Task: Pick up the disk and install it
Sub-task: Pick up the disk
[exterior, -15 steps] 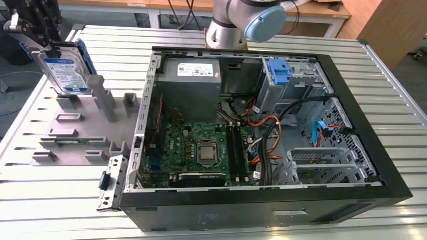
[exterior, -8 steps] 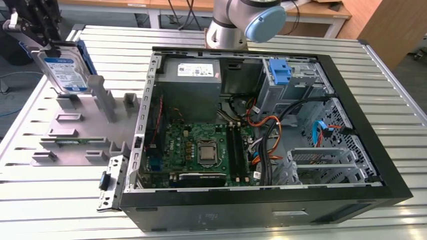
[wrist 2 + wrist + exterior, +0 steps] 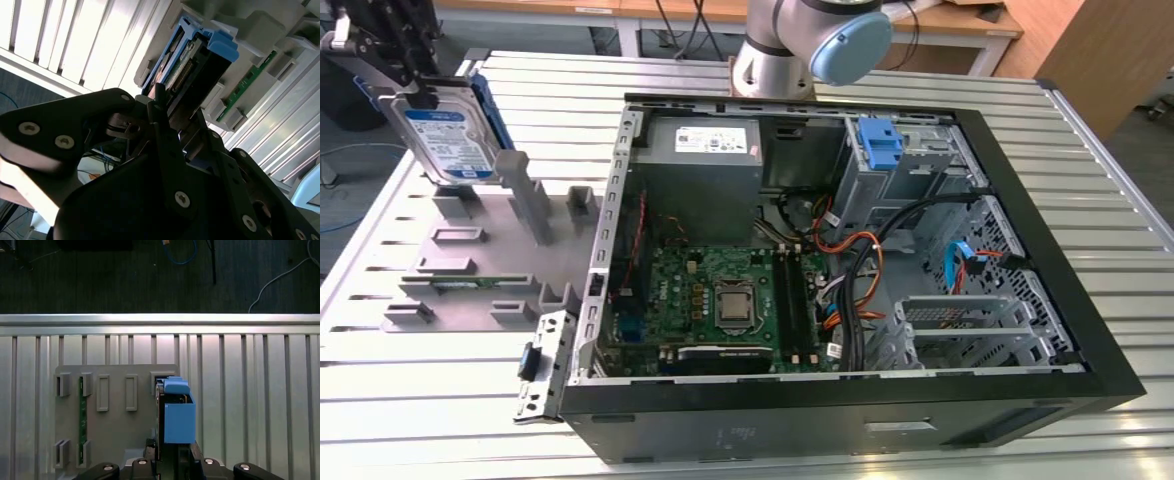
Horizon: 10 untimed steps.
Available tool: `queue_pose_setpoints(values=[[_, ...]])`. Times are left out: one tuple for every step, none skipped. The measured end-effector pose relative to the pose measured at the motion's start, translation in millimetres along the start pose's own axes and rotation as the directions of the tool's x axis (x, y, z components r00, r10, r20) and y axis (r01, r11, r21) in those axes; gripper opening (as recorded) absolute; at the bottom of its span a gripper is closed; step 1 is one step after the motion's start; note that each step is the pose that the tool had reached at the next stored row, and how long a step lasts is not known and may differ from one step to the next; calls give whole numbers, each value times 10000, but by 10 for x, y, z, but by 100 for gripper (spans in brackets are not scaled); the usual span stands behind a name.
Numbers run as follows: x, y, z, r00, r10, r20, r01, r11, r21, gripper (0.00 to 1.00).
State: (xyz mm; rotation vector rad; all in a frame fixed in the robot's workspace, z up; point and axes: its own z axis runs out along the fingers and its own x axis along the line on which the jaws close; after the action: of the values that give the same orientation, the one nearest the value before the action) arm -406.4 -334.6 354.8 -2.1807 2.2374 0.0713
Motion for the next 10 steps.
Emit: queue_pose_setpoints(values=[[0,0,0,10000,0,0,0,10000,0,35],[0,0,-1,10000,1,-1,-1,10000,-1,35],[0,0,-2,10000,1,-1,-1,10000,-2,35],[0,0,-2,10000,1,-1,-1,10000,-2,35],[0,0,-2,10000,0,-1,0,10000,-2,35],[0,0,-5,10000,1,-1,-1,10000,-3,35],[0,1,-11,10000,0,-3,0,10000,-6,35],[-1,0,-18,10000,1,-3,-1,10000,-5,35],[-1,1,-26,10000,1,-1,-1,10000,-4,35],[-2,1,-36,10000,1,-2,-1,10000,-3,35]])
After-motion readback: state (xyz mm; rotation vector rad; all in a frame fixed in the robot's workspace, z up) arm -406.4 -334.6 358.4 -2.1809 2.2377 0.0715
